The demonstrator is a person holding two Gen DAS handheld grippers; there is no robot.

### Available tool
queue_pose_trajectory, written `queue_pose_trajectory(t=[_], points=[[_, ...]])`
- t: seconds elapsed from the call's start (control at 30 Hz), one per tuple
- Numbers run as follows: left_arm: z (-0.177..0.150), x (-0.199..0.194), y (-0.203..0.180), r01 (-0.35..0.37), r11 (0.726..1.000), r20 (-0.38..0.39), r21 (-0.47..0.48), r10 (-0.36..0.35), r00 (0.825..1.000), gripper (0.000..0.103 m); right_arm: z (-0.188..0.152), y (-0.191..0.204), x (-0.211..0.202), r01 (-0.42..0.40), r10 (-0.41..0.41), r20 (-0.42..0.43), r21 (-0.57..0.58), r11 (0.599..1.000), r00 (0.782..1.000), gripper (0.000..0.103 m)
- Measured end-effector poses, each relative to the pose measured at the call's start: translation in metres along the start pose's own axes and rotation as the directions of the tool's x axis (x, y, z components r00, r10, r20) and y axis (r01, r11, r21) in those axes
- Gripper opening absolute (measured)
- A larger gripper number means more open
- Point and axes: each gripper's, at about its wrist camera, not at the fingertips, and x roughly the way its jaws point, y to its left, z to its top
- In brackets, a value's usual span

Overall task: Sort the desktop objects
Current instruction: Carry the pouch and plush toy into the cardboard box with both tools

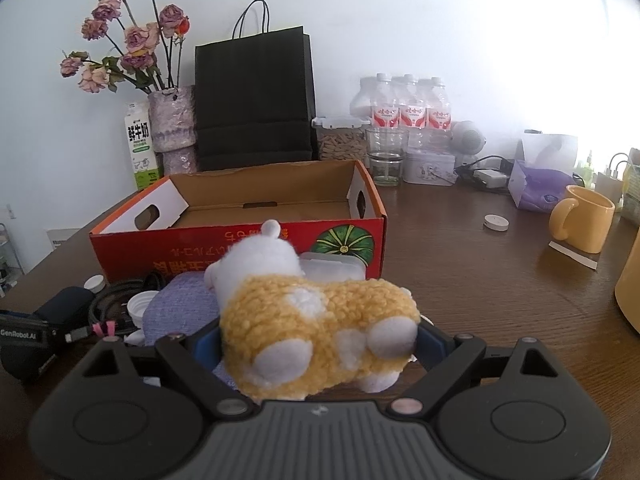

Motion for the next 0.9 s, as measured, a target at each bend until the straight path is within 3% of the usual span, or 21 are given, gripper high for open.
queue_pose_trajectory(t=[0.2,0.43,0.67,0.9], points=[[-0.002,-0.009,0.0,-0.002,1.0,0.016,-0.018,0.003,1.0,0.068,0.0,-0.001,-0.004,-0.007,0.007,0.008,0.001,1.0,1.0,0.092],[0.003,-0.037,-0.001,-0.009,0.999,0.091,-0.049,0.013,0.996,0.067,0.007,-0.003,-0.015,-0.017,0.018,0.043,-0.009,1.0,0.999,0.092],[0.037,-0.065,-0.018,0.013,0.999,0.201,-0.048,-0.004,0.98,0.068,0.034,-0.001,-0.022,-0.029,0.033,0.105,-0.039,0.999,0.994,0.092],[0.083,-0.064,-0.043,0.05,0.998,0.261,-0.05,-0.035,0.965,0.068,0.073,0.006,-0.005,-0.048,0.057,0.145,-0.062,0.997,0.988,0.092]])
